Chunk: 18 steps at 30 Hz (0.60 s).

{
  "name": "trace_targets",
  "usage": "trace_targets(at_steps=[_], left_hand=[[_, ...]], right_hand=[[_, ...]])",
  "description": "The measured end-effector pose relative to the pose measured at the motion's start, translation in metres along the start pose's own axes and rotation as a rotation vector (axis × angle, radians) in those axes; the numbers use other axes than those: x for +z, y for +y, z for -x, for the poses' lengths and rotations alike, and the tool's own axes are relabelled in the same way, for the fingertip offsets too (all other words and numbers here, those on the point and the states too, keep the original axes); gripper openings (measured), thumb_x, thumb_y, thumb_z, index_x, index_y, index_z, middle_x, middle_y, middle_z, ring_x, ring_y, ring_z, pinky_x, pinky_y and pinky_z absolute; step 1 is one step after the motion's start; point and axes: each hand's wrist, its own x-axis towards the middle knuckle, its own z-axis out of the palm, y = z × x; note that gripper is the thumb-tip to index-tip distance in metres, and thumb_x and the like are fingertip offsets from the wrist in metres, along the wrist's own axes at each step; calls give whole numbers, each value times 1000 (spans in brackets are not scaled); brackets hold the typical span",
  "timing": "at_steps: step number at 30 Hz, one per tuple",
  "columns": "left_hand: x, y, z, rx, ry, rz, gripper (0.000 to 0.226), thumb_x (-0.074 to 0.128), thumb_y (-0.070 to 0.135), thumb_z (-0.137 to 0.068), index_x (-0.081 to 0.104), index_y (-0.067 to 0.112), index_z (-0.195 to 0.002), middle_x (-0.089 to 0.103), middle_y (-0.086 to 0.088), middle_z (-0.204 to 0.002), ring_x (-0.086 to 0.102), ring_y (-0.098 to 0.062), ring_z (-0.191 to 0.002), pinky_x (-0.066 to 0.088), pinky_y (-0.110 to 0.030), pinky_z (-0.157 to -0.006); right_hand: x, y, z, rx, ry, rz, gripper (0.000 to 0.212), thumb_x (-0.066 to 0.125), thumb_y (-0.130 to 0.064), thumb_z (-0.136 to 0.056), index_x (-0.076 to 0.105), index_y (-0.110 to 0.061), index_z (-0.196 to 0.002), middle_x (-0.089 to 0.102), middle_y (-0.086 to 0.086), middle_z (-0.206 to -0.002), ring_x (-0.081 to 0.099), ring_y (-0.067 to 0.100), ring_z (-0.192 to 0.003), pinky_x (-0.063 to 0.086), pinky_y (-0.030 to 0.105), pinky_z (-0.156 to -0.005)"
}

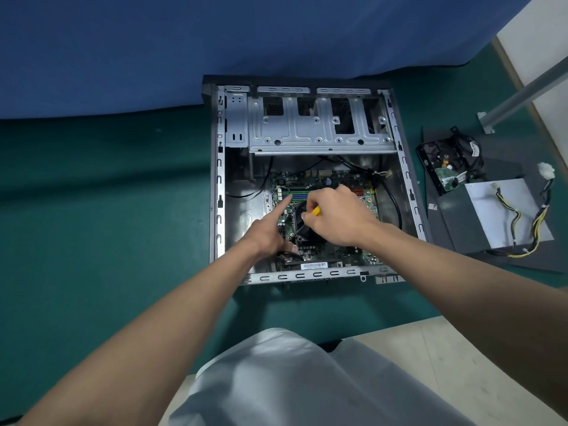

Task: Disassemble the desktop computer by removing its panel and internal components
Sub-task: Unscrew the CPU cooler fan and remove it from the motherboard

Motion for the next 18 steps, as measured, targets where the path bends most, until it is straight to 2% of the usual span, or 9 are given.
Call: trace_targets(at_steps=[2, 4, 6, 9, 15, 18], left_hand=[[0, -1, 0, 20, -15, -26, 109, 74, -6, -76, 14, 49, -148, 52, -15, -139, 59, -27, -112, 44, -40, -103], [0, -1, 0, 37, -15, -40, 108, 72, -9, -77, 15, 48, -148, 39, -9, -150, 56, -23, -114, 46, -40, -101], [0, -2, -1, 39, -14, -59, 108, 71, -9, -78, 14, 51, -148, 34, -9, -153, 59, -21, -107, 49, -40, -98], [1, -3, -1, 31, 4, -107, 109, 72, -5, -80, 11, 57, -145, 50, -15, -141, 64, -23, -99, 51, -38, -94], [0, -3, -2, 38, 6, -140, 108, 75, 1, -78, 12, 60, -143, 52, -7, -138, 60, -21, -105, 49, -41, -96], [0, -4, -4, 37, 1, -161, 106, 73, 0, -80, 13, 60, -143, 62, -6, -112, 57, -17, -78, 52, -41, -89]], right_hand=[[1, 1, 0, 15, -5, -4, 13, 55, -36, -90, 51, -27, -82, 51, 6, -84, 49, 27, -91, 35, 33, -68], [3, 1, 0, 25, -4, -14, 13, 55, -36, -90, 50, -28, -81, 51, 6, -86, 48, 27, -93, 35, 33, -69], [3, 1, -1, 29, 0, -19, 13, 55, -36, -90, 50, -28, -82, 52, 6, -87, 46, 26, -93, 35, 33, -70], [3, 1, -1, 28, 12, -18, 12, 54, -35, -91, 51, -27, -83, 52, 6, -86, 44, 24, -92, 35, 33, -70], [2, -3, 0, 35, -4, 5, 13, 53, -34, -91, 52, -25, -83, 49, 4, -78, 45, 27, -88, 36, 34, -69], [-1, -11, 1, 53, -31, 54, 28, 50, -34, -93, 49, -16, -72, 43, -1, -66, 48, 28, -73, 38, 33, -66]])
